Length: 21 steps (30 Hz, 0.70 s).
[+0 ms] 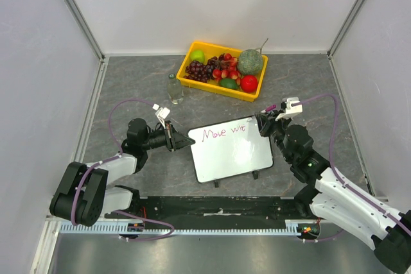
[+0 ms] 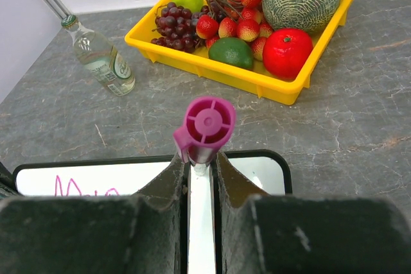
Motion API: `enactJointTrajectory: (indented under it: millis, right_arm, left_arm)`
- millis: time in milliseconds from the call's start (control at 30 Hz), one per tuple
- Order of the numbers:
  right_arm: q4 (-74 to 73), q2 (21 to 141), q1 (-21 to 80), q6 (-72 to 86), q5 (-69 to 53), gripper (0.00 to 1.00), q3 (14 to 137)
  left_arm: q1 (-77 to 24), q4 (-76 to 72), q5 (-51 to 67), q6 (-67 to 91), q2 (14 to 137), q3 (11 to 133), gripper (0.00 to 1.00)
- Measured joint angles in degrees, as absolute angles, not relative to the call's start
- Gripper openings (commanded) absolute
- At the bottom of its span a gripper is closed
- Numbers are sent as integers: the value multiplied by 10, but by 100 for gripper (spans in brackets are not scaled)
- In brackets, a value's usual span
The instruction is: Write a sentence on the whiteboard
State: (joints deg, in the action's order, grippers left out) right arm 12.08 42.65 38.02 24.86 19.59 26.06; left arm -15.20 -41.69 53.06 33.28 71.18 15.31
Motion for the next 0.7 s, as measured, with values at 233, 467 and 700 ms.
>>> enactJointTrajectory:
  millis: [233,467,700]
  right_arm:
    - [122,417,380,249,193,0,250]
    - [120,403,380,255,180,0,235]
    - [114,394,380,260,167,0,228]
  left_arm:
    - [-152,-417,531,333,712,153,2]
    - [-152,-417,531,333,712,153,2]
    - [-152,-417,531,333,712,153,2]
